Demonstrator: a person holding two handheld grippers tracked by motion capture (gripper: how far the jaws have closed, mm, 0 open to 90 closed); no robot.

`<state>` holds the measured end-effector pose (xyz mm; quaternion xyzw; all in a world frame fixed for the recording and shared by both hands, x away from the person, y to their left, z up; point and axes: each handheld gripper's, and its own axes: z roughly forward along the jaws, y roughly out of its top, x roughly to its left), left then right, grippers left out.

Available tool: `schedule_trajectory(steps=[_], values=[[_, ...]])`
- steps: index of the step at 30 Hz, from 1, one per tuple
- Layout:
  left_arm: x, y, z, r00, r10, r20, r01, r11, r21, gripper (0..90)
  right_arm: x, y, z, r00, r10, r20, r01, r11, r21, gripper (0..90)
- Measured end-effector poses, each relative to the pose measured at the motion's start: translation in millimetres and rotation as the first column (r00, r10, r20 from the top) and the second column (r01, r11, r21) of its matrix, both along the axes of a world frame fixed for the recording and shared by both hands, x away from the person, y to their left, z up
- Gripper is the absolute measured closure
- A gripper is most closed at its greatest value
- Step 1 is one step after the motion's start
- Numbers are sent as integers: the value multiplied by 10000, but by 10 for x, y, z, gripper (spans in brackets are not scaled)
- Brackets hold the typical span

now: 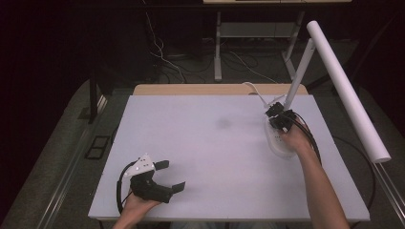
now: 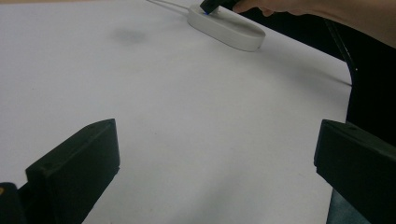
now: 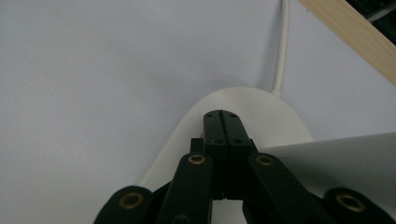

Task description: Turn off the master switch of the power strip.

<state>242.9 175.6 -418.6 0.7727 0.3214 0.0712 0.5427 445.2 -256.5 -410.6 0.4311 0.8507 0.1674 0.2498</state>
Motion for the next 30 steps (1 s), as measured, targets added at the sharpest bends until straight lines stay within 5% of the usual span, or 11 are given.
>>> schedule_trajectory(steps=[19, 30], values=[[14, -7, -9, 10000, -21, -51, 21, 10000, 31, 0, -6, -51, 6, 9992, -322, 247, 308, 9980, 560, 899], [18, -6, -8, 10000, -20, -53, 20, 10000, -10, 0, -62, 75, 46, 9985, -245, 493, 230, 9993, 304, 898]])
